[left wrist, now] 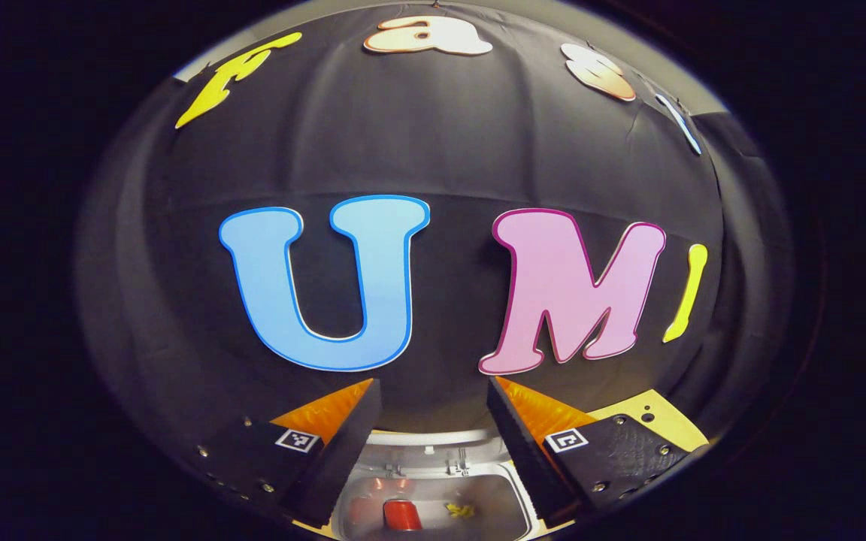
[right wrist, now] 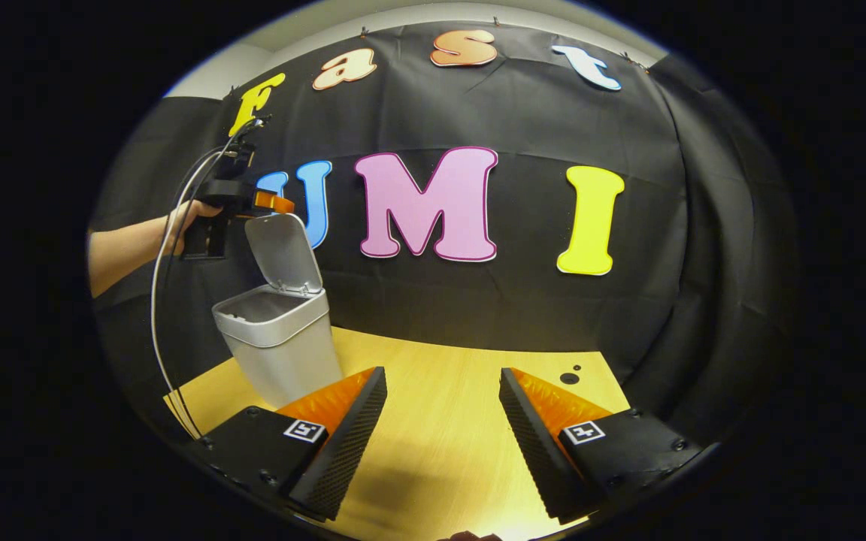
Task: Press the lid of the desktop garbage bin to open it, pick up the crumpled paper on the desktop and throw it into the bin, then pick up the pop can on the desktop and drop it into the bin, and finally close the garbage bin lid.
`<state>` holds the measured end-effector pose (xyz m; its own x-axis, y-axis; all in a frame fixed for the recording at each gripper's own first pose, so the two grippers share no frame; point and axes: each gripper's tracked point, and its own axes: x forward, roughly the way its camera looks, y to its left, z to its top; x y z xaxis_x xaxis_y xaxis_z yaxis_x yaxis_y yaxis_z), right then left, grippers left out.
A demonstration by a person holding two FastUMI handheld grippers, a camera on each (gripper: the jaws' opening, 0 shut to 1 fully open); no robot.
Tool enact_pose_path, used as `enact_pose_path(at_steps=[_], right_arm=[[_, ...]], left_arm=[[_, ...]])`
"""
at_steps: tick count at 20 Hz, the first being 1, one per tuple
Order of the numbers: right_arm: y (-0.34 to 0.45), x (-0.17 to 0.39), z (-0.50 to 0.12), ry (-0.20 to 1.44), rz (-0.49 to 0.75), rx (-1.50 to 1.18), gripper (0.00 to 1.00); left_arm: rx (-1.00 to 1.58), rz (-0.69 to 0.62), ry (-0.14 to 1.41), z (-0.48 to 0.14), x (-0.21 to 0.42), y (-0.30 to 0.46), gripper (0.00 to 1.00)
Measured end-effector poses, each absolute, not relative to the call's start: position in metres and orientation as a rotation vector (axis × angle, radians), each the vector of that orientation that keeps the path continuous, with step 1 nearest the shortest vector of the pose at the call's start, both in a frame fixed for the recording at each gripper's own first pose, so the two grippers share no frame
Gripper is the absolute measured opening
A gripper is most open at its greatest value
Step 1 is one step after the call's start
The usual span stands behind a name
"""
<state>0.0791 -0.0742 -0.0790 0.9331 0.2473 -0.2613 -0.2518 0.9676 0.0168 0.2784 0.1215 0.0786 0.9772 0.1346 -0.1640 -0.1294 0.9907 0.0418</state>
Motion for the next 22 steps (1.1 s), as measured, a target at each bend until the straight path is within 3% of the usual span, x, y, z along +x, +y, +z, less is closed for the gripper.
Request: enact_pose_path(at_steps=[11, 20, 22], right_arm=[[-0.040, 0.063, -0.104, 0.329, 0.331, -0.049, 0.98], [-0.027, 0.059, -0.119, 0.373, 0.352, -0.053, 0.98], [-0.028, 0.059, -0.121, 0.376, 0.346, -0.057, 0.98]], left_arm=[[0.070, 0.176, 0.166, -0.005, 0.188, 0.103, 0.94], [0.008, 0.160, 0.292, -0.091, 0.160, 0.105, 0.94], [0.010, 0.163, 0.252, -0.086, 0.160, 0.105, 0.95]])
